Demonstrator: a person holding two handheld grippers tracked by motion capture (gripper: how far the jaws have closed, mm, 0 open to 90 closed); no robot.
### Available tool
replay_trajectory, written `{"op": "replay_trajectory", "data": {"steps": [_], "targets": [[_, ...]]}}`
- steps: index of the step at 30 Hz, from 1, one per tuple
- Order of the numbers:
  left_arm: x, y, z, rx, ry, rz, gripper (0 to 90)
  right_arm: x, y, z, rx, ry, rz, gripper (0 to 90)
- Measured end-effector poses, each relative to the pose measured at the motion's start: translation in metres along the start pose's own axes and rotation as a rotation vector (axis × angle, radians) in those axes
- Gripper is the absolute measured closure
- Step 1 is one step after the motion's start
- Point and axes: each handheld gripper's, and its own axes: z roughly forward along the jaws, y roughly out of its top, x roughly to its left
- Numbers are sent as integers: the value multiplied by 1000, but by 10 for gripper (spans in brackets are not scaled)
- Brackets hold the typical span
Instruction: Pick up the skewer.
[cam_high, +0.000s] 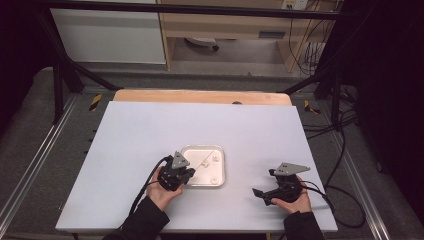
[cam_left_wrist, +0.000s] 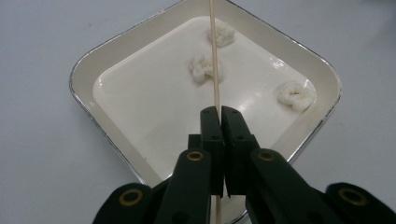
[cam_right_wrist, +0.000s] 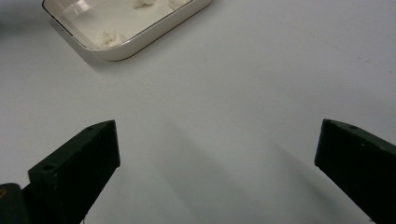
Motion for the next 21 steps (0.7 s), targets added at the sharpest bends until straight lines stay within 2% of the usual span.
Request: {"op": "replay_trajectory", "data": {"steps": [6,7,10,21], "targets": [[-1,3,-4,-4,-20,17,884,5,3,2,3,-18,-24,6],[-2,4,-5,4,-26,32,884,8,5,3,17,-33,-39,7],[-3,5,-5,13,-35,43,884,12,7,5,31,-45,-58,10],[-10,11,-8,39,-66,87,884,22,14,5,48,-87,-139,18]]}}
